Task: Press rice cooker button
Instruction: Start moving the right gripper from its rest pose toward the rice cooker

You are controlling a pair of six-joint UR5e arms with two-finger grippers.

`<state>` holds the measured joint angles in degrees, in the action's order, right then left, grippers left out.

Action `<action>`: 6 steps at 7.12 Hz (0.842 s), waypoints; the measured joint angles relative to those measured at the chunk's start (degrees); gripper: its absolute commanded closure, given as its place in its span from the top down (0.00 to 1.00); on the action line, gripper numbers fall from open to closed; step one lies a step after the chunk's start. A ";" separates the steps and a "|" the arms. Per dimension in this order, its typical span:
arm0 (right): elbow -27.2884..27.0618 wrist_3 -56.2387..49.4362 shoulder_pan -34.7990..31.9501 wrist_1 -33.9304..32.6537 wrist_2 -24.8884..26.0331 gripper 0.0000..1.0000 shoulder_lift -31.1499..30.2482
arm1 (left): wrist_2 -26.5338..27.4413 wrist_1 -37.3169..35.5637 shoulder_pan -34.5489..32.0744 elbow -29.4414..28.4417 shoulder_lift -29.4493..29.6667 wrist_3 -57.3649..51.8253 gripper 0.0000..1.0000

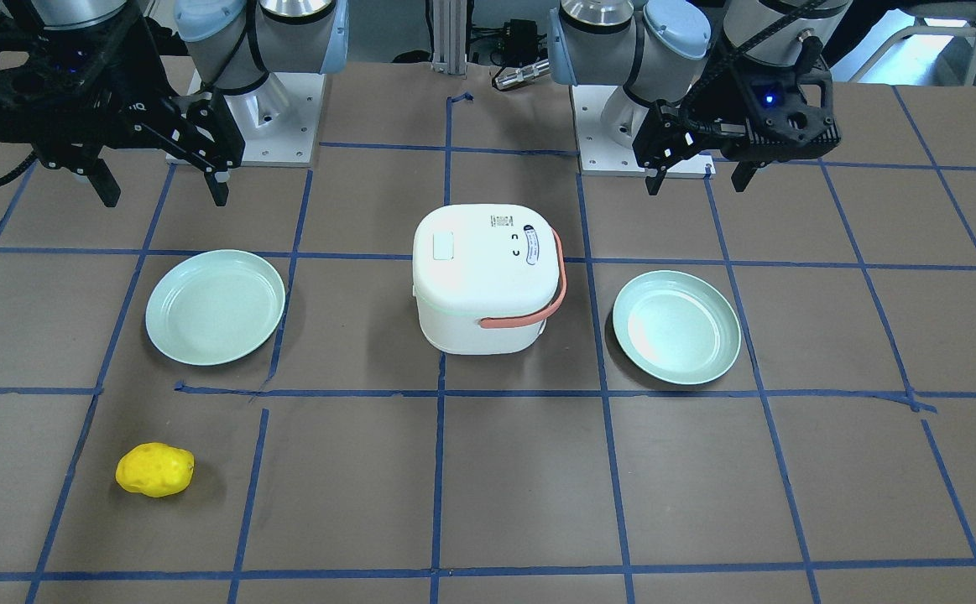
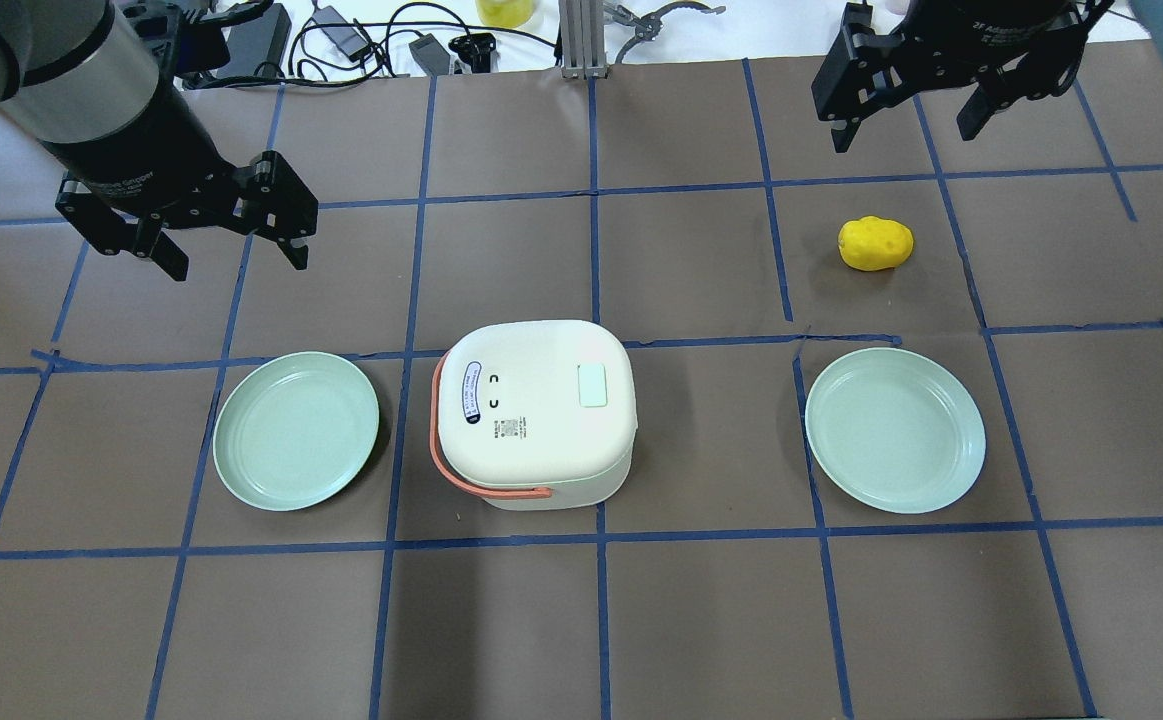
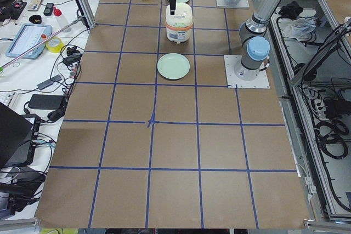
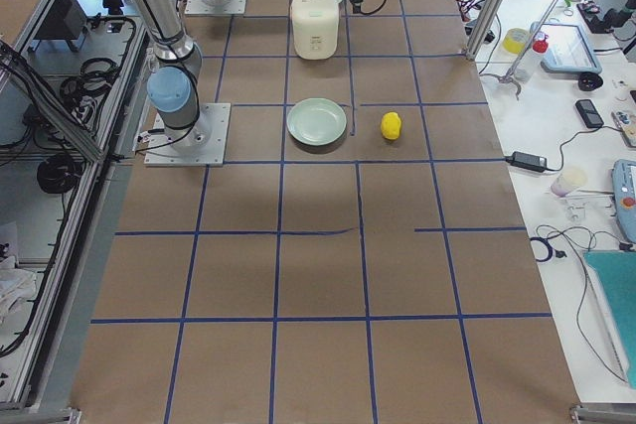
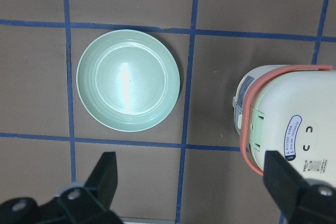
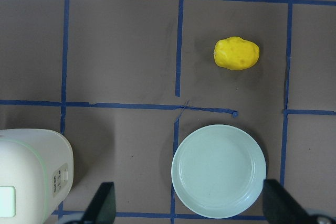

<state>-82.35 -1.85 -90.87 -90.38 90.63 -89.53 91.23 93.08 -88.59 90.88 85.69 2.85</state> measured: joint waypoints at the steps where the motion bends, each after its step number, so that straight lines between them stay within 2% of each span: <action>1: 0.00 0.00 -0.03 0.04 -0.04 1.00 -0.08 | 0.00 0.00 0.00 0.00 0.00 -0.02 1.00; 3: 0.00 0.44 -0.14 0.07 -0.43 1.00 -0.09 | 0.00 0.00 0.00 0.00 0.00 -0.04 1.00; 5: 0.10 7.24 -0.75 0.13 -3.11 0.97 0.16 | 0.00 0.00 0.00 0.00 0.00 0.02 1.00; 6: 0.02 11.64 -2.15 0.15 -4.42 0.77 0.73 | 0.00 0.00 0.00 0.00 0.00 0.04 1.00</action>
<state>-82.33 9.80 -93.02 -90.23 86.21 -88.79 91.23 93.08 -88.59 90.88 85.69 2.89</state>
